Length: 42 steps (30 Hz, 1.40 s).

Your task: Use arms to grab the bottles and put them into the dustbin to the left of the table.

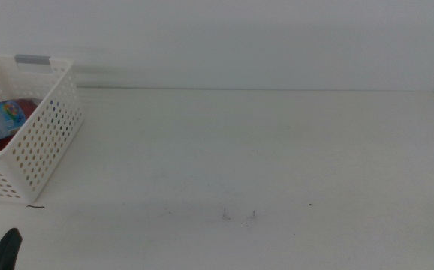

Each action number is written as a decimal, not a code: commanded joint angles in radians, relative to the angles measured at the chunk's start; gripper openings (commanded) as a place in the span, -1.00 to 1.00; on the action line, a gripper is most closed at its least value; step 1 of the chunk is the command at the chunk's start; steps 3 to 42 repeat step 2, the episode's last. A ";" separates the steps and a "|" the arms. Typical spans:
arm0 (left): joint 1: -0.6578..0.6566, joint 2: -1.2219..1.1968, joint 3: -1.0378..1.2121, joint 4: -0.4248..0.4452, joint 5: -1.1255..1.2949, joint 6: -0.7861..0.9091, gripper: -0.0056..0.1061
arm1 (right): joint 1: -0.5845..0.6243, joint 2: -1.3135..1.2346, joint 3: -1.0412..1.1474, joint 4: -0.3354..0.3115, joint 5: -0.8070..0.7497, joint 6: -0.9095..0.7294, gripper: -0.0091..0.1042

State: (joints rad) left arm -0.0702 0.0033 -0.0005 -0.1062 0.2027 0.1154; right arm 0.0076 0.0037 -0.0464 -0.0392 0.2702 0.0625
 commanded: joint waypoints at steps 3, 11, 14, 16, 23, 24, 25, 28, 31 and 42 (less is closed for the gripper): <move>0.001 -0.003 0.001 0.008 -0.014 -0.008 0.65 | -0.008 -0.004 0.004 -0.011 -0.009 -0.005 0.80; 0.001 -0.003 0.001 0.008 -0.014 -0.008 0.65 | -0.008 -0.004 0.004 -0.011 -0.009 -0.005 0.80; 0.001 -0.003 0.001 0.008 -0.014 -0.008 0.65 | -0.008 -0.004 0.004 -0.011 -0.009 -0.005 0.80; 0.001 -0.003 0.001 0.008 -0.014 -0.008 0.65 | -0.008 -0.004 0.004 -0.011 -0.009 -0.005 0.80; 0.001 -0.003 0.001 0.008 -0.014 -0.008 0.65 | -0.008 -0.004 0.004 -0.011 -0.009 -0.005 0.80; 0.001 -0.003 0.001 0.008 -0.014 -0.008 0.65 | -0.008 -0.004 0.004 -0.011 -0.009 -0.005 0.80; 0.001 -0.003 0.001 0.008 -0.014 -0.008 0.65 | -0.008 -0.004 0.004 -0.011 -0.009 -0.005 0.80; 0.001 -0.003 0.001 0.008 -0.014 -0.008 0.65 | -0.008 -0.004 0.004 -0.011 -0.009 -0.005 0.80; 0.001 -0.003 0.001 0.008 -0.014 -0.008 0.65 | -0.008 -0.004 0.004 -0.011 -0.009 -0.005 0.80; 0.001 -0.003 0.001 0.008 -0.014 -0.008 0.65 | -0.008 -0.004 0.004 -0.011 -0.009 -0.005 0.80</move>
